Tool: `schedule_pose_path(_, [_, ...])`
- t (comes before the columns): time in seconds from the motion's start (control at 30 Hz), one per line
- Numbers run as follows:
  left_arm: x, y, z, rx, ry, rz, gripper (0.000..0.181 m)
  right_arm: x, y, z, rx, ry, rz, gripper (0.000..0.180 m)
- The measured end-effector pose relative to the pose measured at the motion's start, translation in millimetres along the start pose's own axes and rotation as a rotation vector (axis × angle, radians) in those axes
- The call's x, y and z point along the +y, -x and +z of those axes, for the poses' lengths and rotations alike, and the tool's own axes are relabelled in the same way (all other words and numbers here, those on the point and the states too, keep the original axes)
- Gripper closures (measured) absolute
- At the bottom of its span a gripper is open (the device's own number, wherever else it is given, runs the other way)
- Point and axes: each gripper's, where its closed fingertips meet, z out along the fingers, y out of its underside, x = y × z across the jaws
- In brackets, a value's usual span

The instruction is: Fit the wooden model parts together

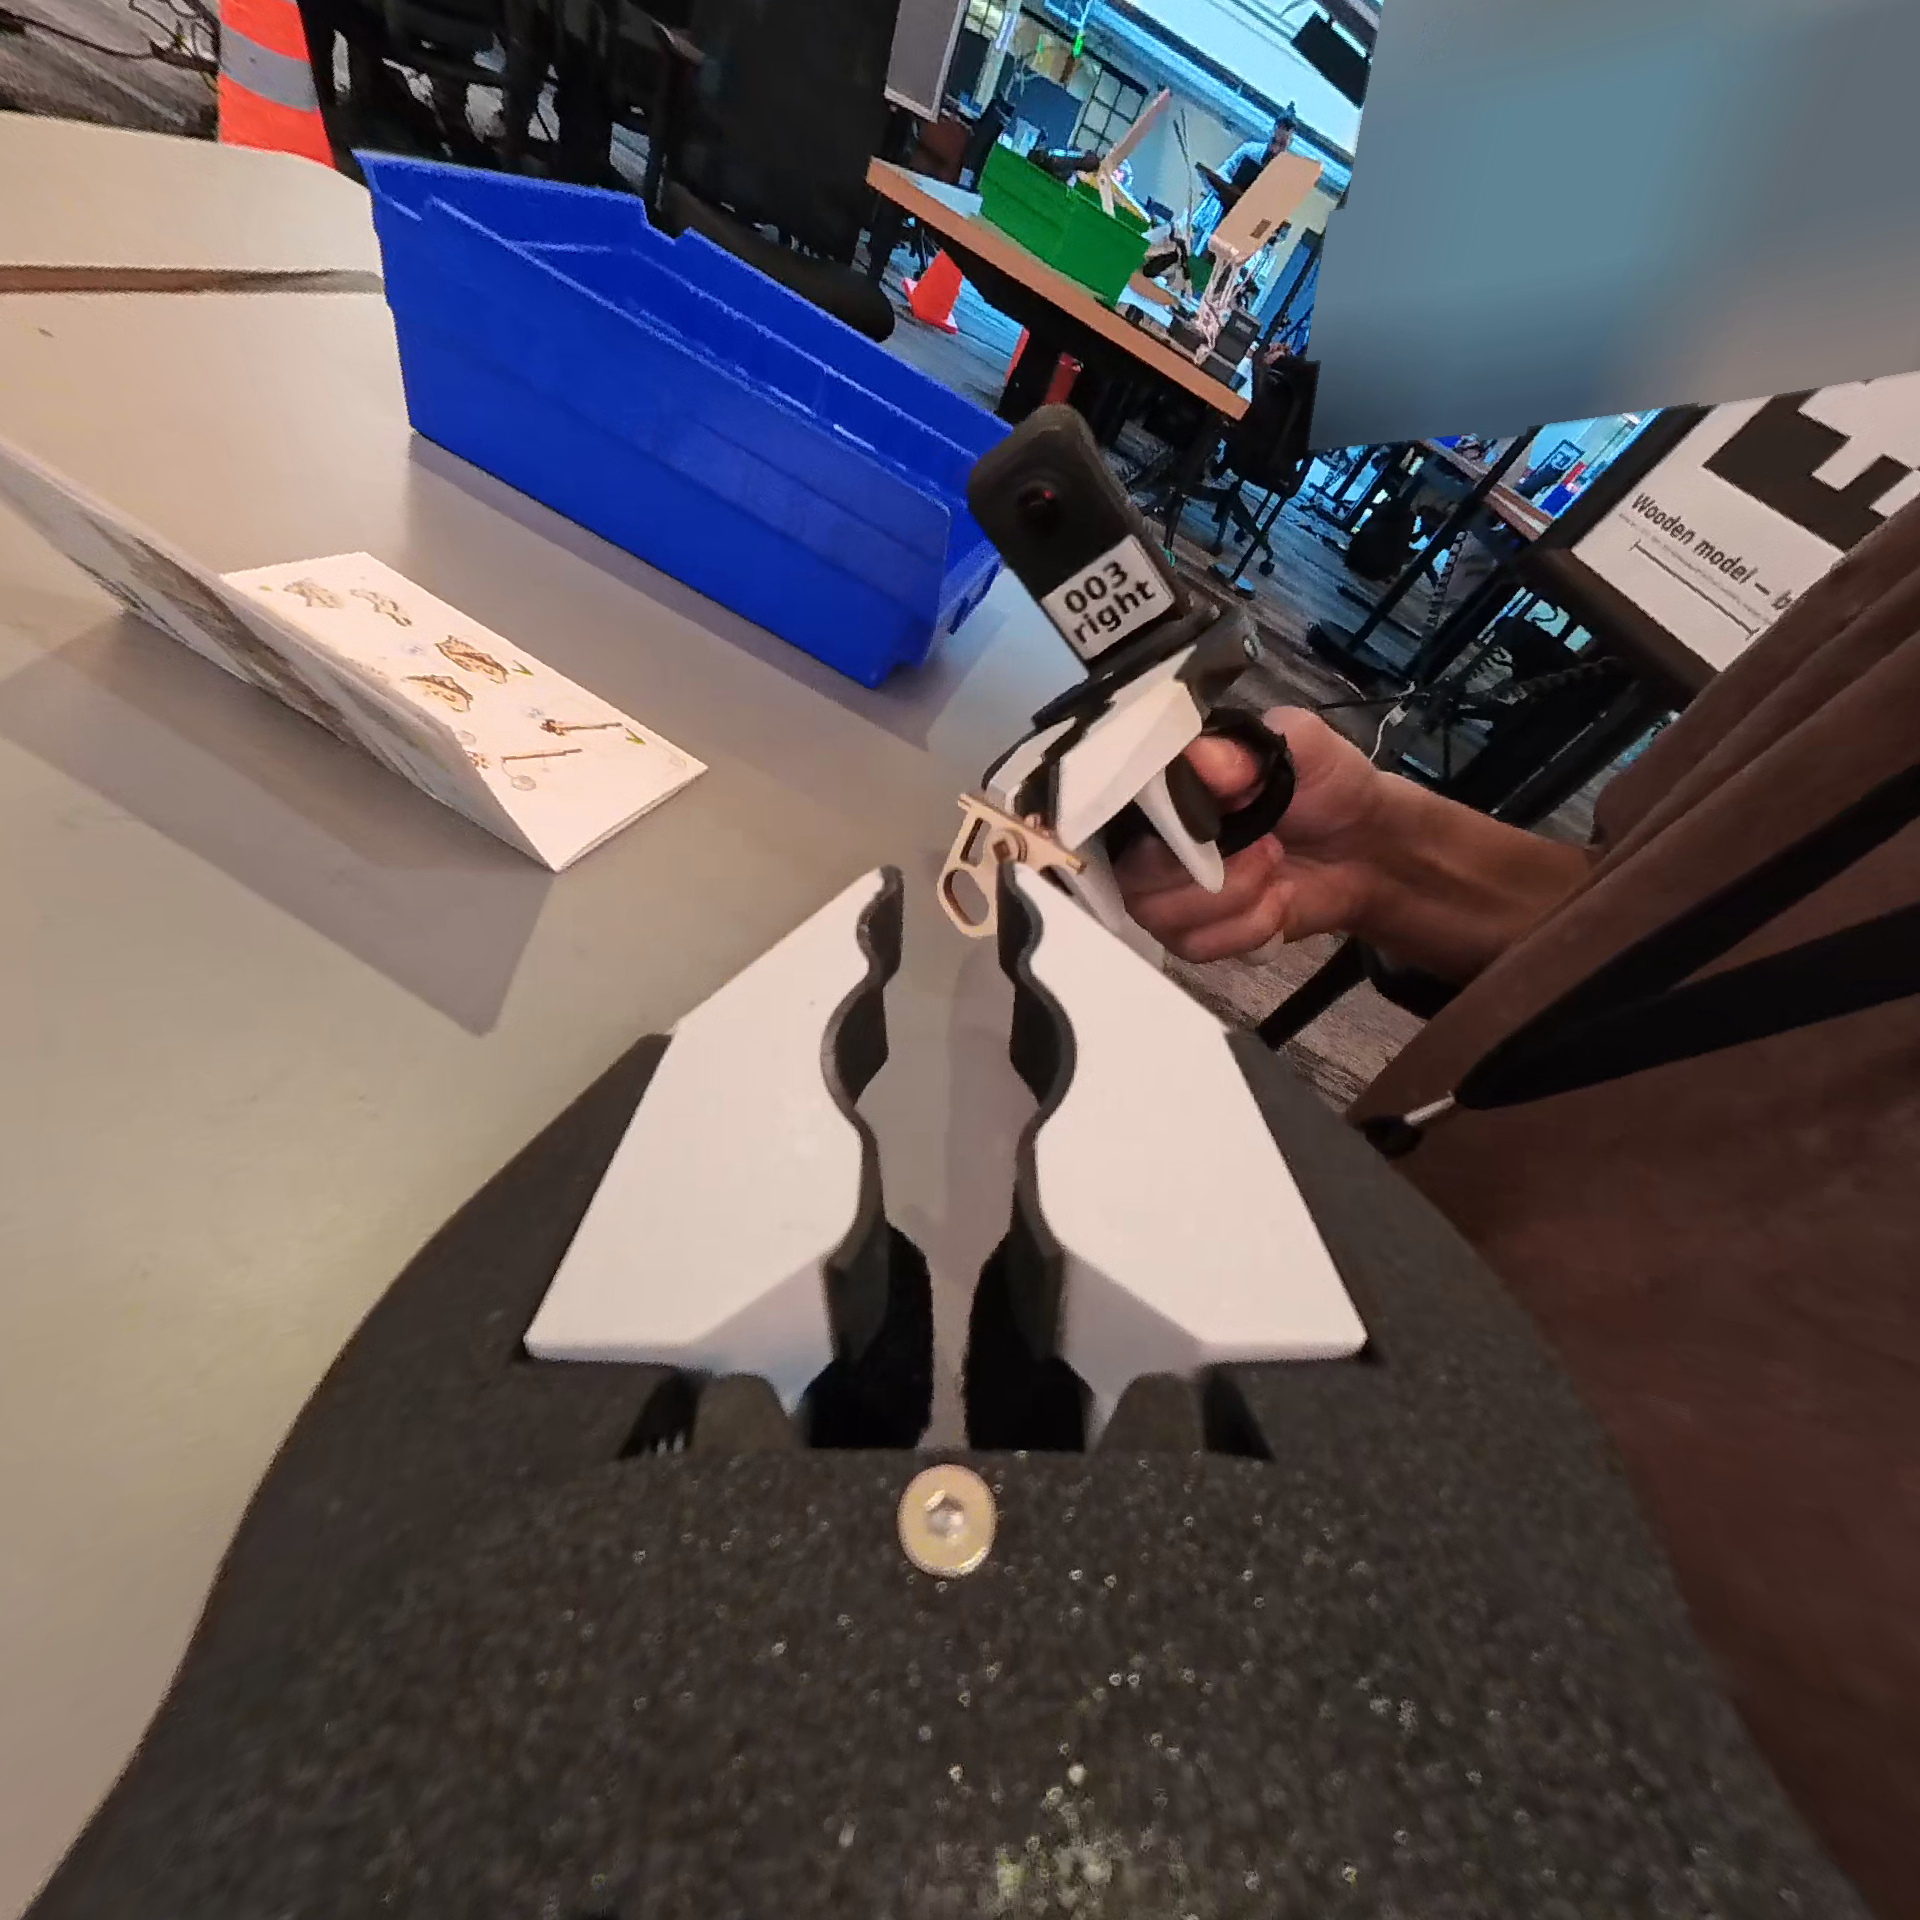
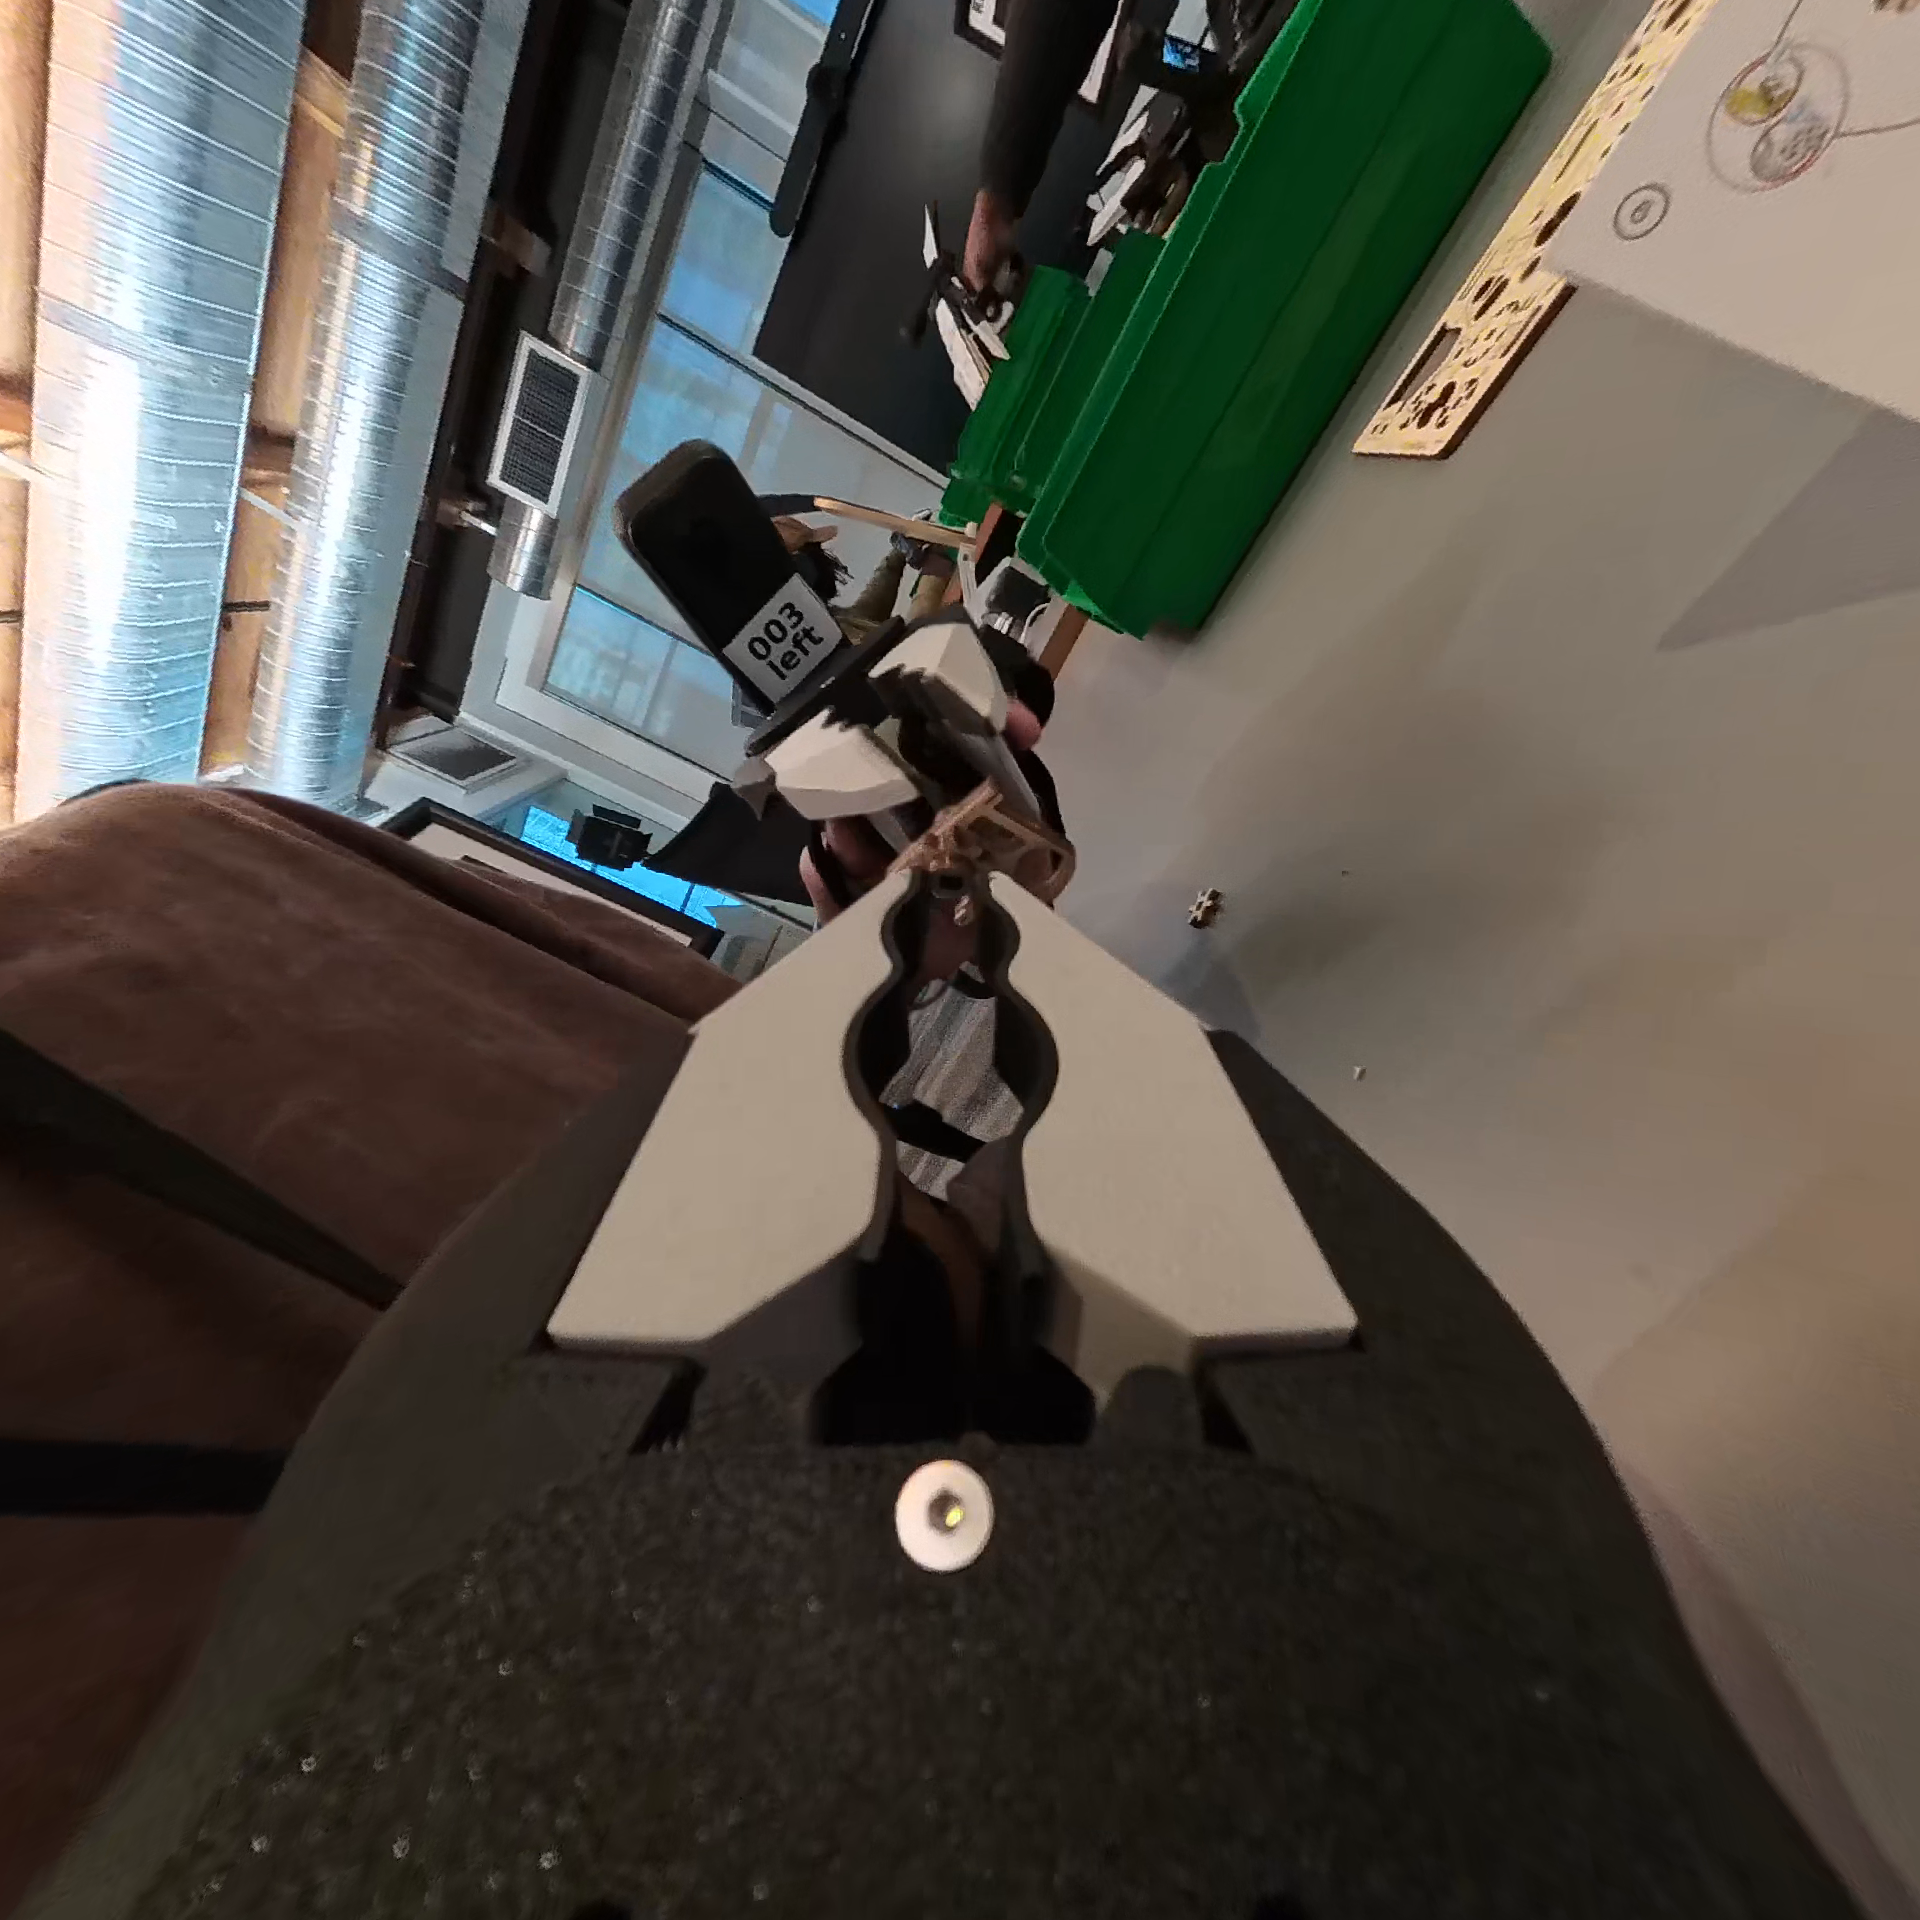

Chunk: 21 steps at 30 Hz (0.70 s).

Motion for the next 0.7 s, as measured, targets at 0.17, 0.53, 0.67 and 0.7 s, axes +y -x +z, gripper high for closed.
schedule_pose_path(0.17, [-2.9,-2.9,11.0,0.045,-0.002,-0.025,0.165,1.4,-1.7,-2.4,0.004,0.013,-0.008,0.172])
schedule_pose_path(0.53, [2.8,-7.2,21.3,0.079,0.021,-0.045,0.167,2.2,0.5,-1.6,-0.009,0.013,-0.014,0.172])
schedule_pose_path(0.67, [4.4,-9.1,16.5,0.073,0.030,-0.032,0.165,3.6,1.8,1.1,-0.014,0.018,-0.023,0.172])
schedule_pose_path(0.7, [4.7,-9.2,15.1,0.069,0.031,-0.029,0.165,4.1,3.0,2.0,-0.020,0.021,-0.022,0.172])
